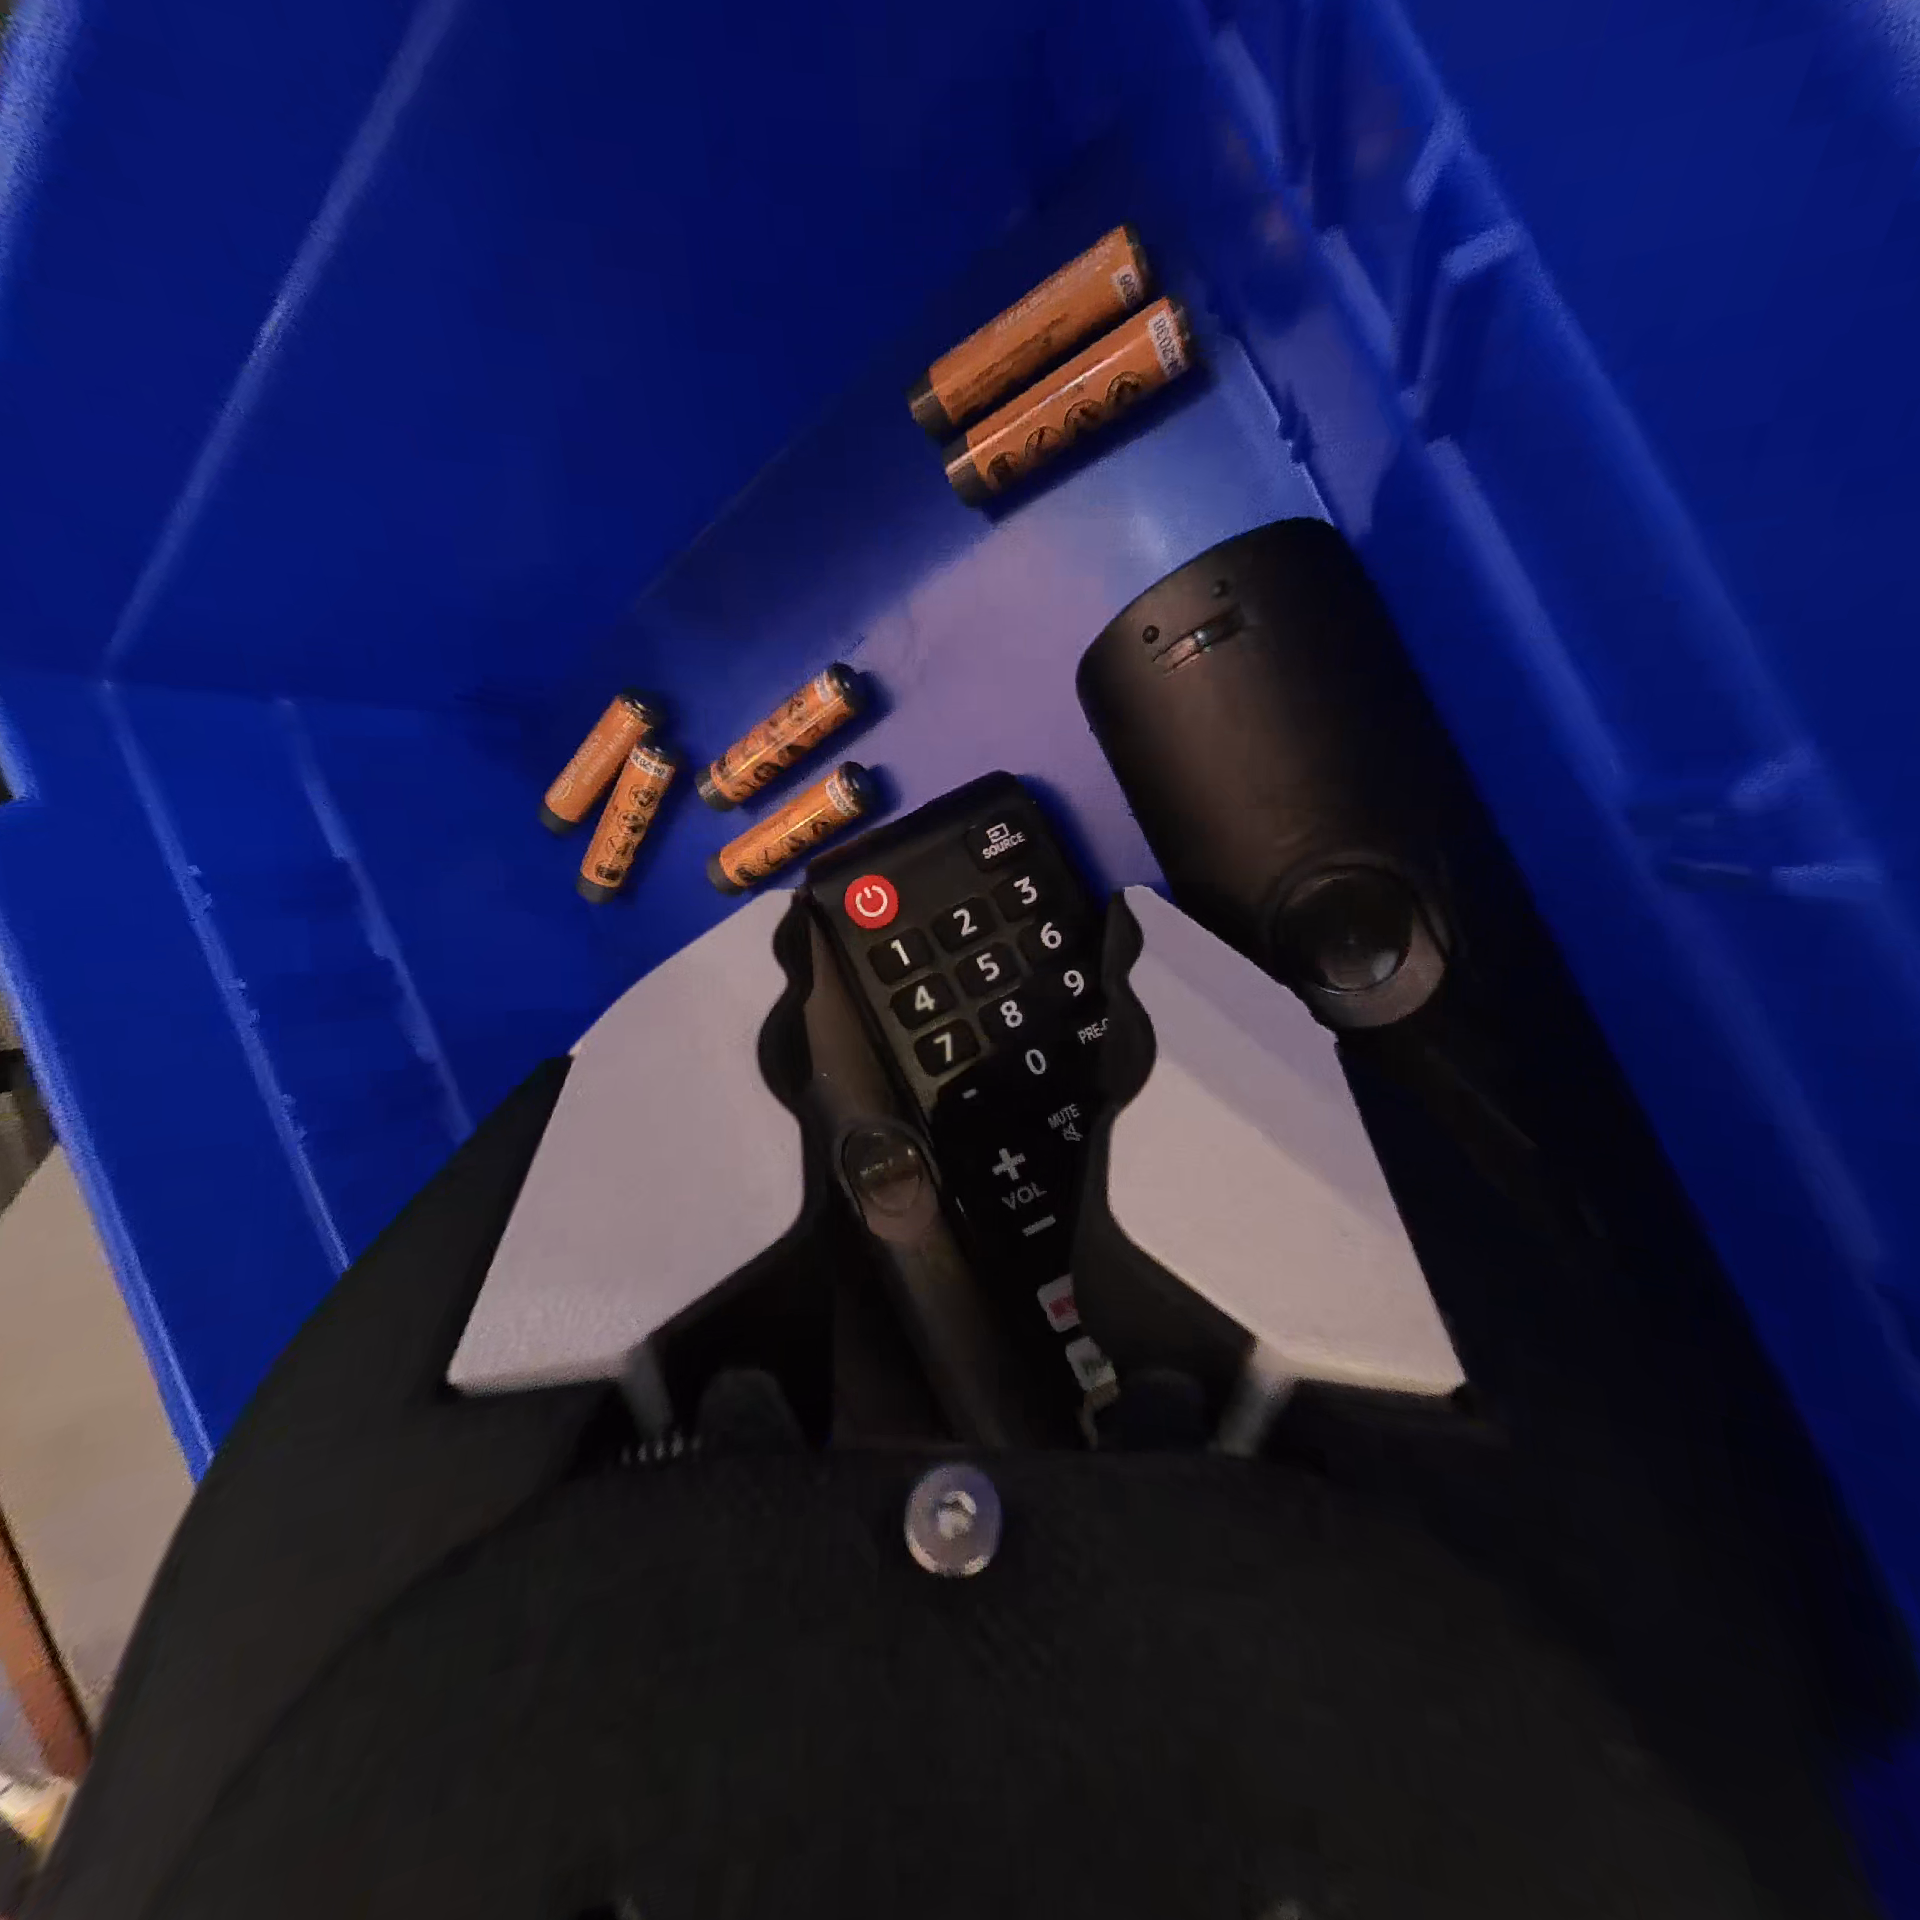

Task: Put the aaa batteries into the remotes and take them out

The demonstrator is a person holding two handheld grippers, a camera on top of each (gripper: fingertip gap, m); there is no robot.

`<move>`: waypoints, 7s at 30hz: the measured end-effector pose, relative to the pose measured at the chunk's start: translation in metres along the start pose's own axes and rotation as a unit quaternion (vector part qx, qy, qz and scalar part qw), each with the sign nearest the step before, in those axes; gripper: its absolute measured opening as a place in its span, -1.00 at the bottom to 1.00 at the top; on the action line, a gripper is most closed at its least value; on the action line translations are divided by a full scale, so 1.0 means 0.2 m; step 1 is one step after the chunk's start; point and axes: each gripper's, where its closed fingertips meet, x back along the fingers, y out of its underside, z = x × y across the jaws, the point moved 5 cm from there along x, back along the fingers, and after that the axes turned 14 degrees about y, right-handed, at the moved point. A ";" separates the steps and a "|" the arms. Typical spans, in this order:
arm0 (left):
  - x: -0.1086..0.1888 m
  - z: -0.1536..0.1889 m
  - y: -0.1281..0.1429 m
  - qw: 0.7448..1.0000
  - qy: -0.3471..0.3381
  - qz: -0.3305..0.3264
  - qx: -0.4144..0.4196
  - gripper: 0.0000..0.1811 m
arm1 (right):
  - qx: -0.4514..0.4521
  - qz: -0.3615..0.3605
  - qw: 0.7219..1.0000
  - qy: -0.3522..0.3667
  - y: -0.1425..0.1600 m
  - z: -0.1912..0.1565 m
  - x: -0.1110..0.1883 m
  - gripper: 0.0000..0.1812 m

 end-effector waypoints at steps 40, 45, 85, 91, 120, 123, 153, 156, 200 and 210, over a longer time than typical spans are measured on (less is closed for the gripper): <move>0.27 -0.11 0.01 0.954 0.162 0.234 0.097 -0.44 | -0.010 -0.002 1.000 -0.010 0.03 -0.01 -0.01 -0.50; 0.34 -0.08 -0.03 0.938 0.192 0.279 0.078 -0.45 | -0.011 -0.001 1.000 -0.011 0.03 -0.01 -0.01 -0.50; 1.27 0.29 -0.12 0.796 0.281 0.530 -0.077 -0.49 | -0.144 0.148 0.978 -0.037 -0.39 0.15 0.05 -0.12; 1.31 0.78 -0.26 0.747 0.381 0.529 -0.131 -0.50 | -0.190 0.214 0.952 -0.108 -0.67 0.26 -0.07 0.14; 0.75 0.18 0.04 0.949 0.121 0.266 -0.119 -0.38 | 0.038 -0.170 0.956 -0.235 -0.09 -0.17 -0.03 -0.34; 0.56 0.05 0.01 0.966 0.106 0.187 -0.143 -0.39 | 0.046 -0.174 0.956 -0.233 -0.10 -0.18 -0.03 -0.34; -0.16 -0.26 -0.15 0.955 0.144 -0.094 -0.243 -0.88 | 0.018 -0.095 0.961 -0.258 -0.10 -0.21 -0.02 -0.35; -0.14 -0.27 -0.15 0.962 0.118 -0.065 -0.239 -0.88 | 0.014 -0.085 0.962 -0.258 -0.11 -0.21 -0.01 -0.34; 0.34 1.63 -0.11 0.869 0.345 0.015 -0.355 -0.68 | -0.188 0.000 0.975 -0.117 0.02 0.19 0.06 -0.45; 0.83 0.93 -0.12 0.924 0.210 0.138 -0.290 -0.62 | -0.192 -0.005 0.973 -0.126 0.04 0.16 0.03 -0.45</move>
